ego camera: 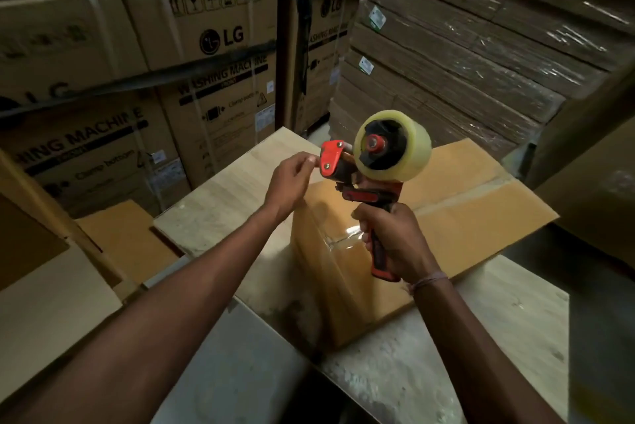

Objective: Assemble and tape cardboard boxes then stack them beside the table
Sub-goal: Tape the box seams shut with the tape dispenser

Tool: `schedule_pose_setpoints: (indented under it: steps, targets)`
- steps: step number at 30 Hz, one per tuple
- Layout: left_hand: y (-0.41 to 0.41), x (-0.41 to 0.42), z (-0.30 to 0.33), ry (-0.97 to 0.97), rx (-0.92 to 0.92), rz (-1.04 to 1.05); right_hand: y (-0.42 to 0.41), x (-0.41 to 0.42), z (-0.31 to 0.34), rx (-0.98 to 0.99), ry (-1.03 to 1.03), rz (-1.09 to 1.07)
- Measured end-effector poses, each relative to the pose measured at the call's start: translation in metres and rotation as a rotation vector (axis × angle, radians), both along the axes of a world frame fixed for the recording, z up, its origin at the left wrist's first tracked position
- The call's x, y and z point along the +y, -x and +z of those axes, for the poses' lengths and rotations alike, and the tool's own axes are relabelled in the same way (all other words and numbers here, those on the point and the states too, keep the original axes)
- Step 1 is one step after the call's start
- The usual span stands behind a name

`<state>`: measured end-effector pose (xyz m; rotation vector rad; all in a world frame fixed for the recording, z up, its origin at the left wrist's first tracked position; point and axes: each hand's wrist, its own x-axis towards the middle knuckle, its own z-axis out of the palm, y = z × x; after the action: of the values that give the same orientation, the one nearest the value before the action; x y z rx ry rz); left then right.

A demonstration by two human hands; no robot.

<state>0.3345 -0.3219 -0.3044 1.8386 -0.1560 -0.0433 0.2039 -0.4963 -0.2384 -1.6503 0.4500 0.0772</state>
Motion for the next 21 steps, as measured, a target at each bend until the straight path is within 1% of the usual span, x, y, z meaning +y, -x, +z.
schedule_pose_setpoints:
  steps: [1, 2, 4, 6, 8, 11, 14, 16, 19, 21]
  targets:
    - [0.004, 0.004, 0.01, 0.097, 0.057, 0.017, -0.004, 0.002, -0.001, -0.01, 0.062, -0.014]
    - [0.008, 0.008, 0.02, 0.206, 0.152, 0.005, -0.008, 0.005, -0.002, -0.021, 0.127, -0.032]
    - [0.014, 0.017, 0.038, 0.406, 0.366, -0.08, -0.015, 0.012, -0.004, -0.045, 0.27, -0.044]
    - [0.016, 0.026, 0.047, 0.516, 0.505, -0.131, -0.019, 0.022, -0.006, -0.073, 0.395, -0.04]
    - [0.017, 0.035, 0.05, 0.614, 0.589, -0.125, -0.022, 0.031, -0.008, -0.1, 0.439, -0.042]
    - [0.02, 0.044, 0.05, 0.765, 0.713, -0.093, -0.022, 0.04, -0.01, -0.118, 0.44, -0.031]
    - [0.022, 0.046, 0.048, 0.858, 0.825, -0.059, -0.02, 0.048, -0.011, -0.159, 0.446, -0.041]
    - [0.022, 0.048, 0.047, 0.885, 0.873, -0.031, -0.017, 0.052, -0.01, -0.197, 0.471, -0.036]
    - [0.019, 0.049, 0.047, 0.867, 0.911, 0.016, -0.015, 0.054, -0.011, -0.234, 0.48, -0.022]
    - [0.017, 0.049, 0.049, 0.813, 0.919, 0.039, -0.013, 0.054, -0.012, -0.246, 0.481, -0.012]
